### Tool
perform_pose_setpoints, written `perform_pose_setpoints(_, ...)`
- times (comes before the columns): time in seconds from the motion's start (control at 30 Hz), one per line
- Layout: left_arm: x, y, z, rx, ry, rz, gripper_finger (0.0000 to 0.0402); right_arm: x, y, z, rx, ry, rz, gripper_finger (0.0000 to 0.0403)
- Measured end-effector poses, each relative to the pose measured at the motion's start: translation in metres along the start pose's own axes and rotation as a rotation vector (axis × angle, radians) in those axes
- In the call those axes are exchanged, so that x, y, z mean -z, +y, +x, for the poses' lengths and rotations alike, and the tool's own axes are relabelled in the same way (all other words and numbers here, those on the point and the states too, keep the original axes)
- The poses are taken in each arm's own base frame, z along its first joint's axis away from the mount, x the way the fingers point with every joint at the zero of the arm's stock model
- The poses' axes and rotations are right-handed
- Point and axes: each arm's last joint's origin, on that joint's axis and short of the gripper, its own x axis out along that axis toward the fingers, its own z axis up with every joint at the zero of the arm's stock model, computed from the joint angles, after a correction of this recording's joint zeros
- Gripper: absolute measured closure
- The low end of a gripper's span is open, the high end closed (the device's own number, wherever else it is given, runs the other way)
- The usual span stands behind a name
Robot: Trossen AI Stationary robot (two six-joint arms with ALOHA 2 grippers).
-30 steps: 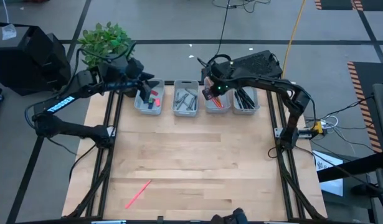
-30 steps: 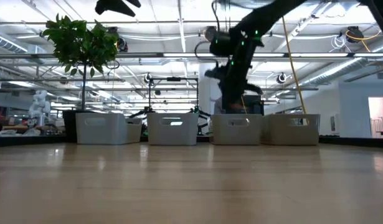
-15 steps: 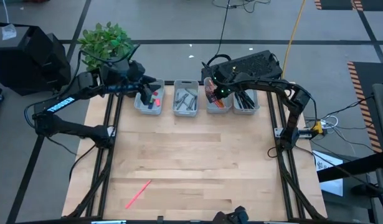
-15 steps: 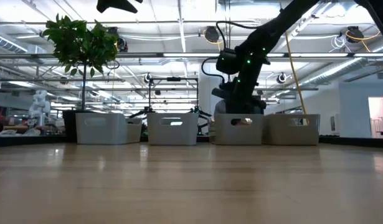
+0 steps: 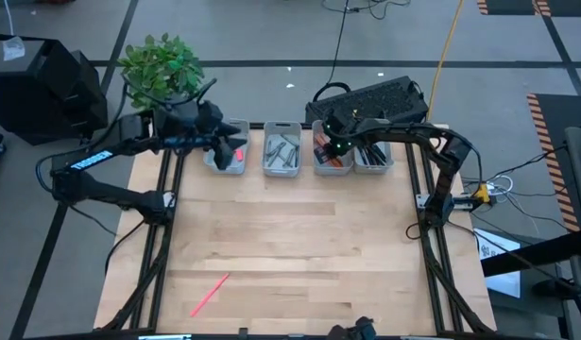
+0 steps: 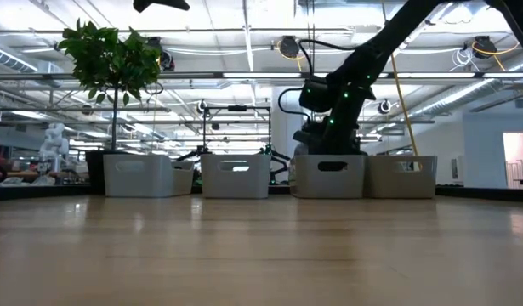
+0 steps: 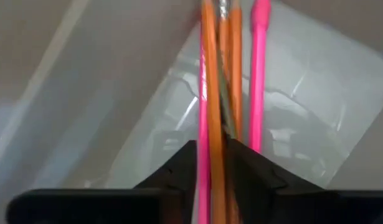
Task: Sort crayons/erasers/pens/pencils in bins
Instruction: Put the orange pencil into the middle right gray bin, then put the pink pencil into the middle right gray bin
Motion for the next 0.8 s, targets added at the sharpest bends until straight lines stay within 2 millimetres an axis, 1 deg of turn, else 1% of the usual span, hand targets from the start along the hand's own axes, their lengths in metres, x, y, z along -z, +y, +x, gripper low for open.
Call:
perform_pose_setpoints(0.1, 0.004, -0.007, -0.001, 0.026, 0.03, 0.012, 0.0206, -0.003, 0.002, -0.009, -0.014, -0.035, -0.018, 0.0288)
perform_pose_setpoints(0.2, 0.014, -0.013, 0.0, 0.039, 0.105, 0.003, 0.0206, -0.007, 0.004, -0.029, -0.037, -0.094, -0.058, 0.0258)
perform_pose_setpoints(0.3, 0.035, -0.019, 0.008, 0.039, 0.222, -0.025, 0.0206, -0.008, 0.014, -0.062, -0.078, -0.194, -0.148, 0.0239)
perform_pose_setpoints(0.4, 0.063, -0.026, 0.018, 0.036, 0.368, -0.081, 0.0206, -0.003, 0.032, -0.105, -0.143, -0.328, -0.288, 0.0235)
perform_pose_setpoints(0.5, 0.094, -0.039, 0.027, 0.05, 0.507, -0.16, 0.0206, 0.009, 0.05, -0.146, -0.213, -0.463, -0.444, 0.0238)
perform_pose_setpoints(0.6, 0.123, -0.062, 0.036, 0.044, 0.644, -0.219, 0.0206, 0.025, 0.063, -0.179, -0.28, -0.578, -0.55, 0.024)
perform_pose_setpoints(0.7, 0.147, -0.088, 0.044, -0.005, 0.761, -0.275, 0.0206, 0.042, 0.066, -0.2, -0.309, -0.655, -0.58, 0.024)
perform_pose_setpoints(0.8, 0.172, -0.115, 0.05, -0.052, 0.913, -0.361, 0.0206, 0.06, 0.063, -0.211, -0.338, -0.693, -0.594, 0.024)
